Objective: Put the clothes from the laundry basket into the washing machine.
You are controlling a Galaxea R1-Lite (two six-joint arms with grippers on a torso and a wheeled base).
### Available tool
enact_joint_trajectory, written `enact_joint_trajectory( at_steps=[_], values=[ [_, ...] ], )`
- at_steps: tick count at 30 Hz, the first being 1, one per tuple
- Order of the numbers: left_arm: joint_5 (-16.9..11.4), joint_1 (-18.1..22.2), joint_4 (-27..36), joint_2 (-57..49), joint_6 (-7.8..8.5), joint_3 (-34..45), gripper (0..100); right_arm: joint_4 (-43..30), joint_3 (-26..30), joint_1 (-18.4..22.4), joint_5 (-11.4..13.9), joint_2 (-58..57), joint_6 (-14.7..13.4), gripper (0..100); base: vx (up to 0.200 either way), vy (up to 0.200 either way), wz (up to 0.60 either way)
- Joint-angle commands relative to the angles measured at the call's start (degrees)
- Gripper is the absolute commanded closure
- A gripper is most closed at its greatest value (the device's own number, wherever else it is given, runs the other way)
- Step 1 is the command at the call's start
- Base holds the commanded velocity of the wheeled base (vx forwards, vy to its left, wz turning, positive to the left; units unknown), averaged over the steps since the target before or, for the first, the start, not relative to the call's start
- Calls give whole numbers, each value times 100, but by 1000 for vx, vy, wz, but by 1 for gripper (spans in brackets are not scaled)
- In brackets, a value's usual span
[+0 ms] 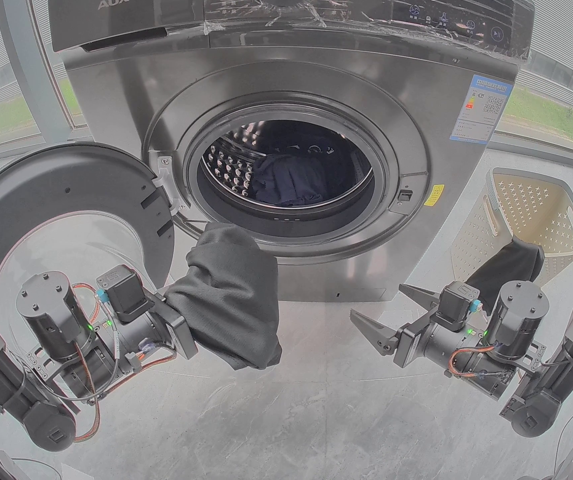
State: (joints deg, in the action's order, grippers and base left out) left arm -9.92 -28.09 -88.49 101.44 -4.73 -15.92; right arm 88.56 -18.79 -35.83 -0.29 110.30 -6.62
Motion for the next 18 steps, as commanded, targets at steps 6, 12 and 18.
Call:
enact_joint_trajectory(
  at_steps=[6, 12, 18],
  values=[
    [-1, -162, -1, 183, 69, 63, 100, 3, 24, -38, -32, 53, -6, 0, 33, 0, 0],
    [-1, -250, -1, 289, 113, 72, 100, 3, 15, -56, -32, 123, -15, 0, 67, 0, 0],
    [8, -303, -1, 403, 139, 63, 100, 3, 24, -65, -32, 123, -15, 0, 133, 0, 0]
  ],
)
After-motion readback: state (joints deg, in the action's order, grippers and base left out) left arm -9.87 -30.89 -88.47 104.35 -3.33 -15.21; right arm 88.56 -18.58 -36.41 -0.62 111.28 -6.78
